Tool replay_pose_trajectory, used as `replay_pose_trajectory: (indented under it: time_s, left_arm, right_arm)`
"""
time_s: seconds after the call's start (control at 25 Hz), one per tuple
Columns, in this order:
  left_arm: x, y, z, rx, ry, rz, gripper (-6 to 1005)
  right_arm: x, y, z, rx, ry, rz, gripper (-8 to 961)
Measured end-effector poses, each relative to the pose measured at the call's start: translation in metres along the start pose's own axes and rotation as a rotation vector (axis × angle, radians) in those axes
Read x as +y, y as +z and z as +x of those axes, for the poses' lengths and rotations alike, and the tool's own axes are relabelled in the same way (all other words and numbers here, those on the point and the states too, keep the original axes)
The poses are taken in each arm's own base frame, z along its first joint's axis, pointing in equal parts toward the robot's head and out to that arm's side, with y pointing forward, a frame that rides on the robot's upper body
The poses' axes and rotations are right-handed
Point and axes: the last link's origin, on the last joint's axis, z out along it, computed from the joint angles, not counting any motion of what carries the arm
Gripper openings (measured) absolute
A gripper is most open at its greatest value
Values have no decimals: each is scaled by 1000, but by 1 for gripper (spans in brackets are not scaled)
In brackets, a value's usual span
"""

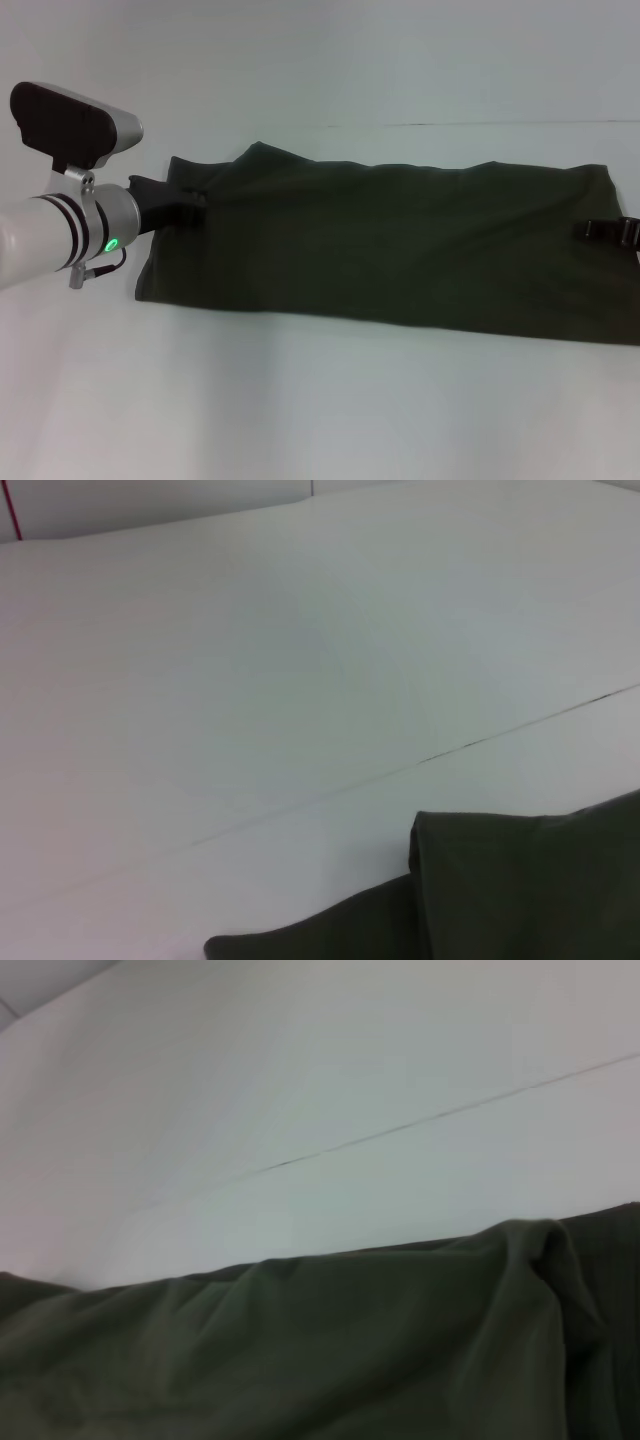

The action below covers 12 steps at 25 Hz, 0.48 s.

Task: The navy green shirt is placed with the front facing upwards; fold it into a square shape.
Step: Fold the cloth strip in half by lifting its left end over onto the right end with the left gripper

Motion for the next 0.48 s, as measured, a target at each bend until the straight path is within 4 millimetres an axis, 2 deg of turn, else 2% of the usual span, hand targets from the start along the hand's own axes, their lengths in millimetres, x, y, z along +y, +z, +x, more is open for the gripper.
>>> replay_pose_trajectory:
  time_s: [0.48]
  left_arm:
    - [-5,-1,-1,6,-20,26,5]
  right_arm:
    - [-10,-7,3,-8,19,20,347]
